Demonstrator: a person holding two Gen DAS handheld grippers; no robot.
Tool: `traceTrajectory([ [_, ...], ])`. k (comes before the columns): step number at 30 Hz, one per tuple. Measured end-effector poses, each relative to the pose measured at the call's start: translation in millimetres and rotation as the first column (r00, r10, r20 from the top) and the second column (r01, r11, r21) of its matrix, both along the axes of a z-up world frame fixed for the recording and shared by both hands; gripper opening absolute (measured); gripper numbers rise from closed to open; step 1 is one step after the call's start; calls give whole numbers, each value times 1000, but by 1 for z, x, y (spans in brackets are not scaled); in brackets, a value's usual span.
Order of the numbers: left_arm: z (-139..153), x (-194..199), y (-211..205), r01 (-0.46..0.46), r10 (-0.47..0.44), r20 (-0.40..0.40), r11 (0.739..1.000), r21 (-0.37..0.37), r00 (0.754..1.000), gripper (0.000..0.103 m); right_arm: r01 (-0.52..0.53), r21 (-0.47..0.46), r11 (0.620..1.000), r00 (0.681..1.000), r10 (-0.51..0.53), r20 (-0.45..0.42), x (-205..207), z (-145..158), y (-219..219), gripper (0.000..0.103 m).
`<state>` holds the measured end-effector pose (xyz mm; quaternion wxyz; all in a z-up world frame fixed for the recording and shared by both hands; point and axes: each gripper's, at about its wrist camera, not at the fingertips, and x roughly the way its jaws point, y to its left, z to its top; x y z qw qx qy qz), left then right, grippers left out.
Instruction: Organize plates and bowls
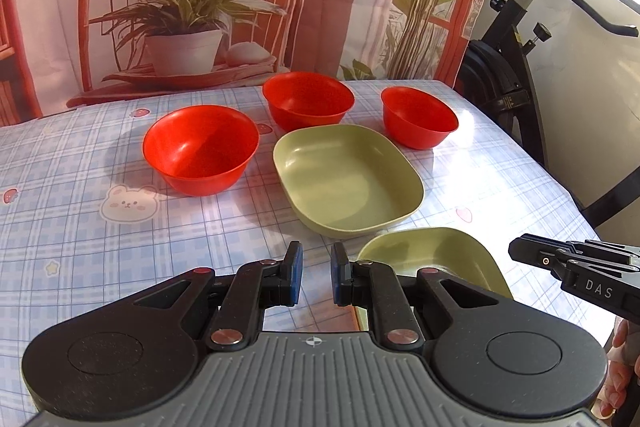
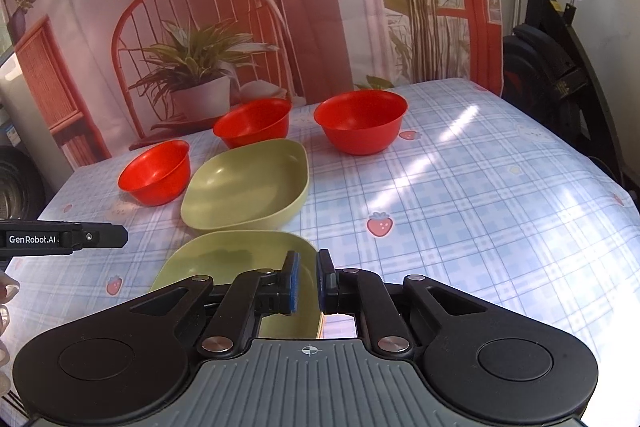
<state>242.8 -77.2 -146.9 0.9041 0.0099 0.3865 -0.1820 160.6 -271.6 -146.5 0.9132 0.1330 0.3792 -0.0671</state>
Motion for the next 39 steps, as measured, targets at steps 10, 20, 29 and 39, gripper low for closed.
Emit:
traceTrajectory([
  [10,7,38,5,-51,50,35,998,23,998,22,-84,-48,995,996,86,36,58,8,-9,13],
  [20,-21,68,-13,-50,50,-16,998,33,999,37,-142,-23,990,989,141,-51,117,-24,-19,14],
  [29,-44,82,-22,-37,40,-67,999,39,997,37,-127,-7,992,986,126,-109,141,-51,-24,14],
  [39,-49,82,-25,-12,13,-76,1000,19,997,14,-123,25,992,983,125,-138,143,-65,-23,12],
])
